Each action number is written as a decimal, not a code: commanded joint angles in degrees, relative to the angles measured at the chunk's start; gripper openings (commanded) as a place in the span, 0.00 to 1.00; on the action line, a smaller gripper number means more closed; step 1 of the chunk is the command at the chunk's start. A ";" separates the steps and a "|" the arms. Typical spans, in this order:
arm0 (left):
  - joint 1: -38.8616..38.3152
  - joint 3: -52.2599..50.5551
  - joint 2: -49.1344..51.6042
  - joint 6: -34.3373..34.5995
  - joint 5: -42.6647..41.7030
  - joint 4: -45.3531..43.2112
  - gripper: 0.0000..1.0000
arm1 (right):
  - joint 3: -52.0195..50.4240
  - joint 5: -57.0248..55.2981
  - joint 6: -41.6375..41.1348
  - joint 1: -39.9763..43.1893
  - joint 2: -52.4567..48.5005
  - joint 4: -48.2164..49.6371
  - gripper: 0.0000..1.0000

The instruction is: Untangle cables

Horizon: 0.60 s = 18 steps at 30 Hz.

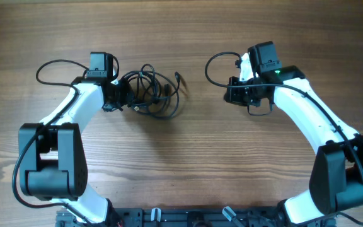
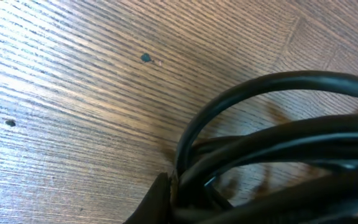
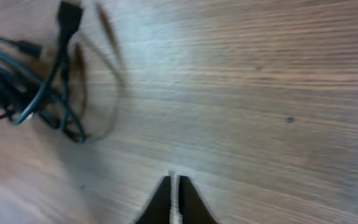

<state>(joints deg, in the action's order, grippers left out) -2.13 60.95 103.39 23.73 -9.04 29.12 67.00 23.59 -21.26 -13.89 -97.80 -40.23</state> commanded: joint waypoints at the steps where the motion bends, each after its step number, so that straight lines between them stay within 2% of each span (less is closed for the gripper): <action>1: 0.00 -0.61 0.90 -0.42 -2.71 -0.76 0.06 | 0.37 5.03 0.28 -2.27 1.01 1.68 0.18; 4: -0.17 -0.61 0.90 -7.04 -10.67 -2.40 0.04 | 0.37 5.22 0.70 -4.94 0.63 5.97 0.27; 6: -1.07 -0.61 0.90 -10.49 -13.66 -3.02 0.04 | 0.37 9.51 3.23 -6.60 0.61 9.94 0.34; 12: -7.10 -0.61 0.90 -14.60 -13.90 -4.83 0.04 | 0.37 10.60 -1.33 -8.70 -0.39 20.15 0.36; 18: -11.17 -0.61 0.90 -16.09 -13.90 -6.05 0.04 | 0.37 11.02 -1.40 -8.76 -4.50 22.73 0.36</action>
<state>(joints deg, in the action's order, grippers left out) -11.97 60.64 103.72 9.91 -21.10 23.73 66.98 33.47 -22.26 -22.37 -99.53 -18.15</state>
